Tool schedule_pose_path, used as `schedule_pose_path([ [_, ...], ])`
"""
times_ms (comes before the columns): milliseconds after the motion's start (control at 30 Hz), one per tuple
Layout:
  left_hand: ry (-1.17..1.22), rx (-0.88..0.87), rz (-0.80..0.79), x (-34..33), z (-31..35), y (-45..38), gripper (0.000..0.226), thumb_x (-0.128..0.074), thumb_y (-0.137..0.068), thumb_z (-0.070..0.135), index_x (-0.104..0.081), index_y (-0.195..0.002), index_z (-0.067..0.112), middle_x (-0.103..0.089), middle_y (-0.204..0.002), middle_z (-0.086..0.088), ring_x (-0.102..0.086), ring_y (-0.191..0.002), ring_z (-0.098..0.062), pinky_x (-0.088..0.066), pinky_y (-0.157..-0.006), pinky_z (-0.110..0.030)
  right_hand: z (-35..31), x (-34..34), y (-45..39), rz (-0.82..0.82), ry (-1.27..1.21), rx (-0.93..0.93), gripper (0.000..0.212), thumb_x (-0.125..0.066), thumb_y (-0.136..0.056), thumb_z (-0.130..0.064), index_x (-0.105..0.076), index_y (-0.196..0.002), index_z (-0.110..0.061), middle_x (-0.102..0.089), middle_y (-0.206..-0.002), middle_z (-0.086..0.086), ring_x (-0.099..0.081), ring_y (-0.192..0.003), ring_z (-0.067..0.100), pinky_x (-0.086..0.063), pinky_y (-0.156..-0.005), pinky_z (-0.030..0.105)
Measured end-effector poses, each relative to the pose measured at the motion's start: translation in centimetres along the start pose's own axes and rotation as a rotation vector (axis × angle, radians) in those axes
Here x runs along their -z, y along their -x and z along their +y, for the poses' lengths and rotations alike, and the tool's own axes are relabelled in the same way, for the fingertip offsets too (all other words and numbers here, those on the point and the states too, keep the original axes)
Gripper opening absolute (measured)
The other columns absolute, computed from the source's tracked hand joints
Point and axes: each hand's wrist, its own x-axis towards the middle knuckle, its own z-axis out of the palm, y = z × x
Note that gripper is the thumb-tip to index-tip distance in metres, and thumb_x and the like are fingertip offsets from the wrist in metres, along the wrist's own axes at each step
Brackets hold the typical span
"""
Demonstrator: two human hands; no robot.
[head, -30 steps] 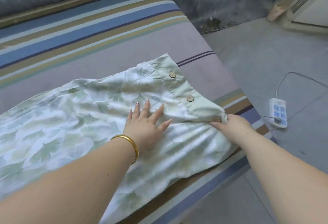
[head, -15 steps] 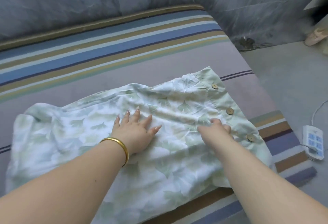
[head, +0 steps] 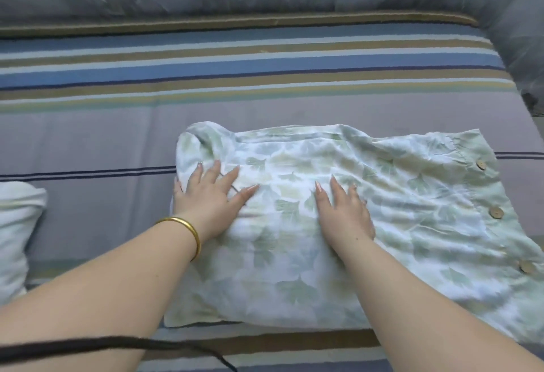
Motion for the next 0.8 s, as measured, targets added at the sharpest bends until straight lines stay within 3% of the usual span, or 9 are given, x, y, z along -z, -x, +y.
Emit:
schedule_pose_path([
  [133, 0.363, 0.086, 0.002, -0.9, -2.5, 1.5, 0.1, -0.028, -0.064, 0.096, -0.002, -0.151, 0.054, 0.011, -0.165, 0.014, 0.012, -0.152, -0.026, -0.003, -0.121, -0.057, 2.1, 0.3, 0.9, 0.096, -0.168, 0.07, 0.066, -0.038, -0.095, -0.065, -0.03, -0.153, -0.035, -0.015, -0.166, -0.001, -0.01, -0.152, 0.016, -0.013, -0.121, 0.04],
  [200, 0.601, 0.155, 0.007, -1.4, -3.4, 1.8, 0.106, -0.045, -0.065, 0.091, -0.003, -0.153, 0.05, 0.006, -0.164, 0.011, -0.002, -0.151, -0.031, -0.01, -0.122, -0.051, 3.3, 1.1, 1.0, 0.171, -0.273, -0.019, 0.071, -0.051, -0.089, -0.066, -0.037, -0.15, -0.032, -0.022, -0.162, 0.0, -0.022, -0.149, 0.019, -0.021, -0.12, 0.041],
  [333, 0.974, 0.323, 0.036, -2.0, -6.2, 2.1, 0.132, -0.07, -0.043, 0.089, -0.012, -0.152, 0.043, -0.025, -0.156, -0.003, -0.038, -0.138, -0.03, -0.034, -0.114, -0.05, 5.3, 2.4, 0.6, 0.282, -0.29, -0.258, 0.078, -0.06, -0.072, -0.078, -0.046, -0.137, -0.038, -0.036, -0.151, 0.006, -0.038, -0.135, 0.034, -0.033, -0.114, 0.051],
  [433, 1.118, 0.403, -0.117, -2.2, -7.7, 2.1, 0.131, -0.077, -0.036, 0.087, -0.033, -0.147, 0.032, -0.054, -0.142, -0.003, -0.059, -0.12, -0.03, -0.048, -0.102, -0.052, 6.4, 1.3, 0.6, 0.261, -0.524, -0.437, 0.072, -0.064, -0.075, -0.073, -0.049, -0.134, -0.035, -0.037, -0.15, 0.006, -0.049, -0.124, 0.034, -0.043, -0.107, 0.051],
  [500, 1.223, 0.319, -0.217, -2.3, -7.9, 1.6, 0.11, -0.082, -0.042, 0.08, -0.055, -0.134, 0.024, -0.072, -0.119, -0.002, -0.071, -0.104, -0.026, -0.054, -0.094, -0.048, 6.4, 1.2, 0.0, 0.197, -0.56, -0.483, 0.054, -0.056, -0.089, -0.061, -0.053, -0.132, -0.028, -0.044, -0.146, 0.008, -0.054, -0.119, 0.036, -0.046, -0.104, 0.051],
  [567, 1.312, 0.251, -0.285, -2.3, -7.6, 1.4, 0.092, -0.085, -0.049, 0.073, -0.063, -0.125, 0.027, -0.076, -0.108, -0.003, -0.074, -0.097, -0.026, -0.057, -0.091, -0.046, 6.0, 1.9, -0.3, 0.088, -0.73, -0.5, 0.037, -0.048, -0.101, -0.04, -0.058, -0.127, -0.016, -0.06, -0.131, 0.016, -0.063, -0.107, 0.035, -0.055, -0.09, 0.051],
  [633, 1.397, 0.217, -0.365, -2.3, -7.3, 1.5, 0.083, -0.085, -0.055, 0.069, -0.064, -0.124, 0.028, -0.076, -0.111, -0.006, -0.073, -0.1, -0.027, -0.058, -0.087, -0.045, 6.0, 2.9, -0.1, -0.082, -0.917, -0.524, 0.031, -0.044, -0.104, -0.023, -0.063, -0.121, -0.006, -0.069, -0.111, 0.02, -0.069, -0.095, 0.035, -0.058, -0.073, 0.048],
  [733, 1.489, 0.239, -0.487, -2.7, -7.5, 1.8, 0.08, -0.086, -0.051, 0.067, -0.072, -0.117, 0.026, -0.074, -0.115, -0.01, -0.072, -0.103, -0.03, -0.058, -0.085, -0.045, 6.1, 4.3, 1.3, -0.329, -1.007, -0.506, 0.033, -0.043, -0.103, -0.015, -0.065, -0.124, -0.001, -0.067, -0.122, 0.023, -0.066, -0.11, 0.038, -0.054, -0.089, 0.052],
  [800, 1.535, 0.281, -0.555, -3.4, -7.9, 2.0, 0.077, -0.089, -0.046, 0.065, -0.078, -0.108, 0.021, -0.073, -0.116, -0.014, -0.071, -0.105, -0.032, -0.055, -0.091, -0.048, 6.1, 4.5, 1.4, -0.465, -0.893, -0.459, 0.034, -0.048, -0.099, -0.013, -0.078, -0.094, 0.003, -0.075, -0.094, 0.022, -0.075, -0.081, 0.033, -0.062, -0.067, 0.042],
])
